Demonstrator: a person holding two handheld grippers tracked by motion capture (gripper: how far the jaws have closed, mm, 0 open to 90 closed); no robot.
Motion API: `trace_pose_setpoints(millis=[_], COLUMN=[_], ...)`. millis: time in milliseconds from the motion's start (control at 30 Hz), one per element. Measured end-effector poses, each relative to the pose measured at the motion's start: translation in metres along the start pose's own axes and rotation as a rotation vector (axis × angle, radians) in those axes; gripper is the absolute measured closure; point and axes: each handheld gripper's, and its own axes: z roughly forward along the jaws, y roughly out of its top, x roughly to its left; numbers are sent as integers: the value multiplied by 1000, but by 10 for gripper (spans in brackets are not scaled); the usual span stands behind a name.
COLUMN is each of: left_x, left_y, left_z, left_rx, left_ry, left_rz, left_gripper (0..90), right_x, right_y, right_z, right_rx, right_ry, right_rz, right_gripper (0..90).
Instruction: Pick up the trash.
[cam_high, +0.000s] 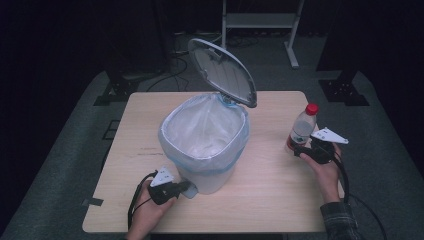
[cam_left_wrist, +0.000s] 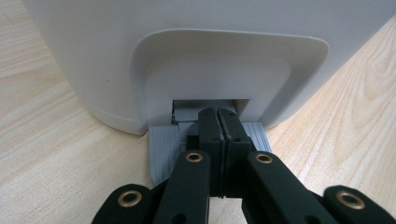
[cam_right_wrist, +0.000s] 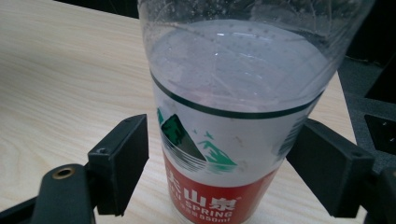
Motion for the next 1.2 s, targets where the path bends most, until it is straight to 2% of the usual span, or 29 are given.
trace_pose_setpoints(millis=[667,833,1200], left_x=[0,0,0], left_y=[0,0,0], left_z=[0,0,0], left_rx=[1,0,0], left_ry=[1,2,2], left_rz=[1,1,2], left_gripper=[891,891,890], right_x=[4,5,5], right_y=[-5,-7,-8], right_z=[18,18,17], right_rx=[3,4,10], right_ry=[-8,-11,-5], right_rz=[2,-4,-11], right_gripper=[219,259,275])
